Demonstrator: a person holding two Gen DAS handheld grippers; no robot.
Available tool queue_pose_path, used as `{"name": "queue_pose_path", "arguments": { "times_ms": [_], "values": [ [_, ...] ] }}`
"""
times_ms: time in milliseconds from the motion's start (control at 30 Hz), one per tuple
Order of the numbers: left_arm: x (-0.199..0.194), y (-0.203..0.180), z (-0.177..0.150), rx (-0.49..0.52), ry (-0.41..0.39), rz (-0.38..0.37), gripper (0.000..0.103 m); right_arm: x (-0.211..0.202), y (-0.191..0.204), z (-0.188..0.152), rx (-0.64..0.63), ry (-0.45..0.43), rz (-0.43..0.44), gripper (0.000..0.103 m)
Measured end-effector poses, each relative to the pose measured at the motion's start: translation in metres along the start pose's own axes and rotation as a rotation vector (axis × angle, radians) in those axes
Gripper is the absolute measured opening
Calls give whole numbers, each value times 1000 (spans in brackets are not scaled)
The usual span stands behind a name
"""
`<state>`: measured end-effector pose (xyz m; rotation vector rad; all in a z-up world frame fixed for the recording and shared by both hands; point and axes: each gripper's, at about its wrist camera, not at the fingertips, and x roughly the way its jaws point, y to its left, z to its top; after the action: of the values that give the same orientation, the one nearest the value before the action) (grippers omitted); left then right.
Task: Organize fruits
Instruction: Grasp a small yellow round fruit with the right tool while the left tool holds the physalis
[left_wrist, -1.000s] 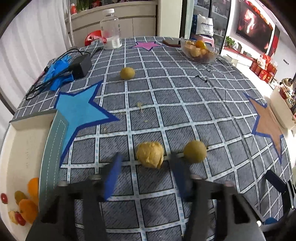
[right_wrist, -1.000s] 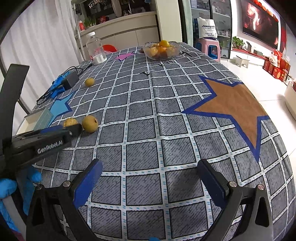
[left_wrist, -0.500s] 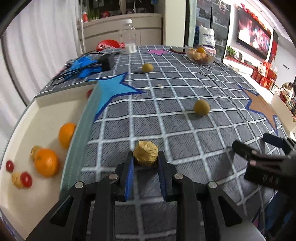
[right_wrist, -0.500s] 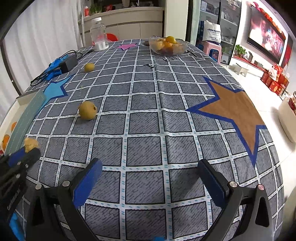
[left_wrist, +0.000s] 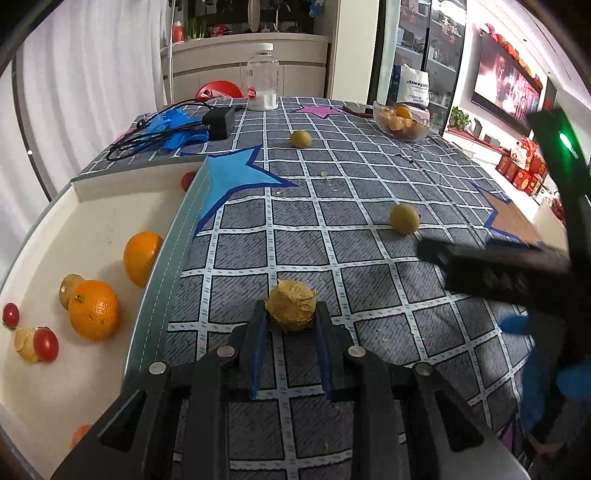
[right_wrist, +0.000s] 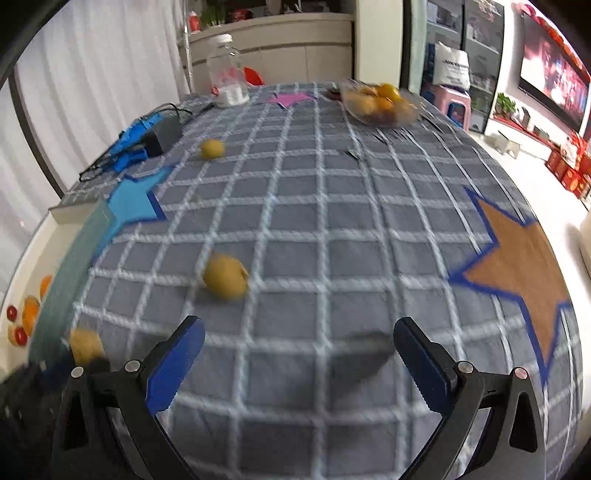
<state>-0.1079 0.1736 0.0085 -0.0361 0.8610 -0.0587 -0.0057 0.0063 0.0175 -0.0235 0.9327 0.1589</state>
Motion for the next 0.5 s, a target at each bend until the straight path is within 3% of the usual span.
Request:
{"name": "queue_pose_path", "arguments": {
  "times_ms": [67,133,167,267,300,500],
  "values": [
    [0,0,0,-1,0,-1,27,5,9,7,-12,-8,11,101],
    [0,0,0,0,0,1,27,11,18,11,-28,-1,23,76],
    [0,0,0,3,0,4,27,14,23,11,-48,-5,1,74],
    [-1,0,0,5,0,5,27,14,32,11,-88,-30,-16,37],
    [-1,0,0,4,0,4,27,12,31,10,-86,-29,-5,30],
    [-1,-1,-1,4,0,3,27,-2,18,-1,-56,-30,44,30]
  ]
}}
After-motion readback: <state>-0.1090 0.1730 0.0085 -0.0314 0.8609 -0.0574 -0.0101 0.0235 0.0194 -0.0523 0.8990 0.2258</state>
